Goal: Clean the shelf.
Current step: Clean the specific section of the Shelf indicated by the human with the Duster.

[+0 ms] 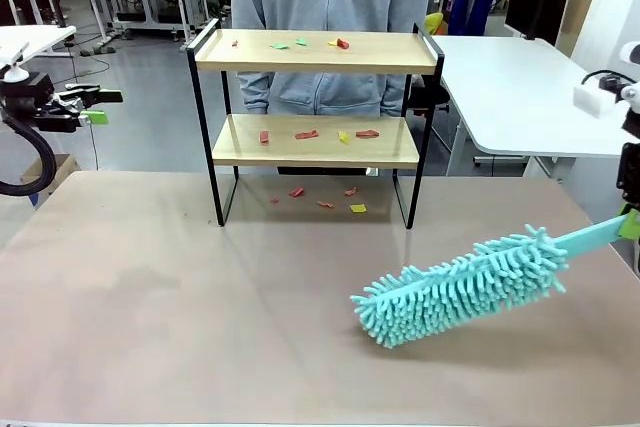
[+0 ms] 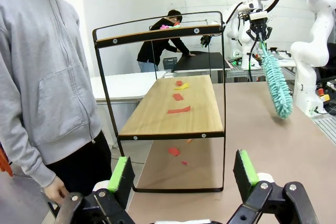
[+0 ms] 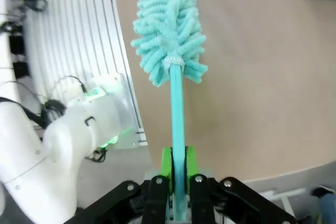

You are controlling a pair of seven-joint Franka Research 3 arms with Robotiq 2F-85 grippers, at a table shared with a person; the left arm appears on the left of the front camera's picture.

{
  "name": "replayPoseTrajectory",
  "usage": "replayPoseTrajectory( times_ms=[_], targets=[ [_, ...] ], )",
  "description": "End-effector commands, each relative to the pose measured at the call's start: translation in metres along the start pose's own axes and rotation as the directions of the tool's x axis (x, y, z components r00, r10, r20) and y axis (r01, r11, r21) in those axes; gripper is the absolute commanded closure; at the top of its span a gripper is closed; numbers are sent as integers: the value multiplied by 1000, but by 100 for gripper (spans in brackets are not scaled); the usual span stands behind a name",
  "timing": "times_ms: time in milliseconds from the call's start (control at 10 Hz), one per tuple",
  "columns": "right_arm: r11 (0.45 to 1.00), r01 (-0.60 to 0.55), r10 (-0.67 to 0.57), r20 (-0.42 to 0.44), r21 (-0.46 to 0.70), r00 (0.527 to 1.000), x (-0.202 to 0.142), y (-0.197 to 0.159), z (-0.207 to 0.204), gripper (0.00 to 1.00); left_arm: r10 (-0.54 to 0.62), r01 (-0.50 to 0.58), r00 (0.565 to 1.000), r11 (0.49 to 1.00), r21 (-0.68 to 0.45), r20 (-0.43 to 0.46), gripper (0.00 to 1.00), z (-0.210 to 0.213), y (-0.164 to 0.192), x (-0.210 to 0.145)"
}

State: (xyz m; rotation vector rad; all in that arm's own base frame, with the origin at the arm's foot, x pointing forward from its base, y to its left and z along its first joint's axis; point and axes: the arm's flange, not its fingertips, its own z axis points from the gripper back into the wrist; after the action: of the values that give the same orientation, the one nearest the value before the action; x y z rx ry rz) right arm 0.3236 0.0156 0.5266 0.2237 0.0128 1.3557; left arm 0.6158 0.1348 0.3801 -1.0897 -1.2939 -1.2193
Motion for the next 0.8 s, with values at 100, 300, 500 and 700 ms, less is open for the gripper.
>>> replayPoseTrajectory(
  times_ms=[100,300,500,700],
  targets=[
    [1000,-7,7,-25,-24,1000,-3,4,4,87,-13,13,1000,1000,-3,-3,0,1,-1,2],
    [1000,-7,7,-25,-24,1000,-3,4,4,87,-13,13,1000,1000,-3,-3,0,1,-1,2],
    [1000,-7,7,-25,-24,1000,-3,4,4,87,-13,13,1000,1000,-3,-3,0,1,-1,2],
    [1000,-7,7,-25,-24,1000,-3,4,4,87,-13,13,1000,1000,-3,-3,0,1,-1,2]
  ],
)
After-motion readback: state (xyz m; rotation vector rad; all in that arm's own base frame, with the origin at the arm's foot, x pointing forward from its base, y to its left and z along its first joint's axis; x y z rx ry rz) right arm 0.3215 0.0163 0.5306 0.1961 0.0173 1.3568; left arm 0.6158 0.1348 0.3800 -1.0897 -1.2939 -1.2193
